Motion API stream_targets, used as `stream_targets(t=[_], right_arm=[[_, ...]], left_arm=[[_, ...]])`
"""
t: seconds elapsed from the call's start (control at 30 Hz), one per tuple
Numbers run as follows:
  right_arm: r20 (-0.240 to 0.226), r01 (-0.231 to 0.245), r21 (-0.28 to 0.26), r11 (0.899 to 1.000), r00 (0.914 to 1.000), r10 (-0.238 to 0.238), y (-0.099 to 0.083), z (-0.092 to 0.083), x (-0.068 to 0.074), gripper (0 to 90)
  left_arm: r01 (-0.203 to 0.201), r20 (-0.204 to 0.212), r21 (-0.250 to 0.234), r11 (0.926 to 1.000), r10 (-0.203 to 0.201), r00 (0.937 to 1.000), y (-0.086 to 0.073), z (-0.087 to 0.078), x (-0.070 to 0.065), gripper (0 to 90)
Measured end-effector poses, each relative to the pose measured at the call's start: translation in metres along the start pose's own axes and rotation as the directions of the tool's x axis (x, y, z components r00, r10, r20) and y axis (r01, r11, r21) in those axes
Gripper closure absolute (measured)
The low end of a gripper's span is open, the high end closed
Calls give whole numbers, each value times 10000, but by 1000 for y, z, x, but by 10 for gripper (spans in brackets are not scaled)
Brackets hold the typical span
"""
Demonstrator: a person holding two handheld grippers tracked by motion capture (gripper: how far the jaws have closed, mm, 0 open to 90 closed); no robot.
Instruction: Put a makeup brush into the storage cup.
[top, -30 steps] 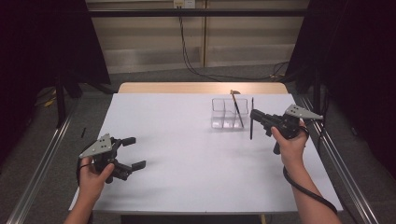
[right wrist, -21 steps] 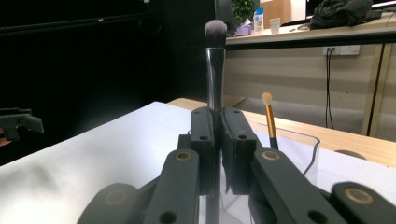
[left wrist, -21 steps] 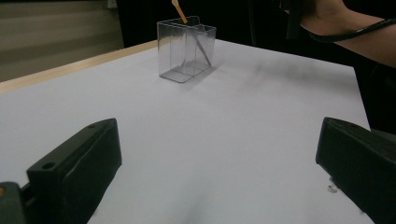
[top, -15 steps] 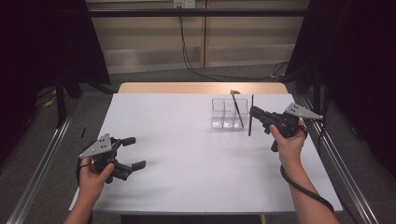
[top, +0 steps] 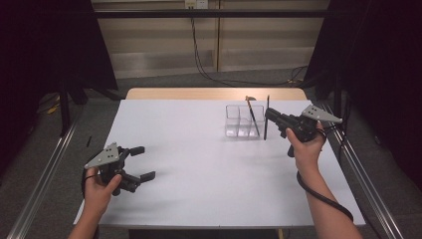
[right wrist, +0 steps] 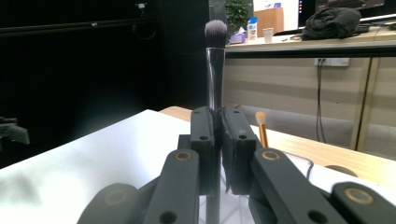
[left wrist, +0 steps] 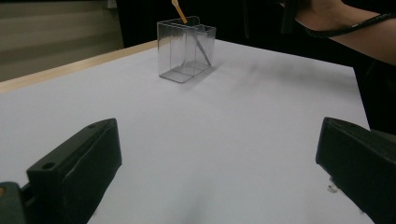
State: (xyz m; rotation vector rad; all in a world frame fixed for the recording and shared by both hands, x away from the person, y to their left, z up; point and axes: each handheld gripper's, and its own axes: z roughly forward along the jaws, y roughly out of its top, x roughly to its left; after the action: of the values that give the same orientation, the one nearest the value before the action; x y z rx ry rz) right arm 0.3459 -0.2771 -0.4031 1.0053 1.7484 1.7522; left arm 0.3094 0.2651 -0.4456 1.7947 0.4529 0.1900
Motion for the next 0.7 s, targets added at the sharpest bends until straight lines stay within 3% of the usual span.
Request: stream_targets(t=[0.7], right_arm=[[359,169,-369,9992,9992,-156,17,15,-3,847]], left_arm=[[25,41,6,10000,-25,10000,0,1,0,1]])
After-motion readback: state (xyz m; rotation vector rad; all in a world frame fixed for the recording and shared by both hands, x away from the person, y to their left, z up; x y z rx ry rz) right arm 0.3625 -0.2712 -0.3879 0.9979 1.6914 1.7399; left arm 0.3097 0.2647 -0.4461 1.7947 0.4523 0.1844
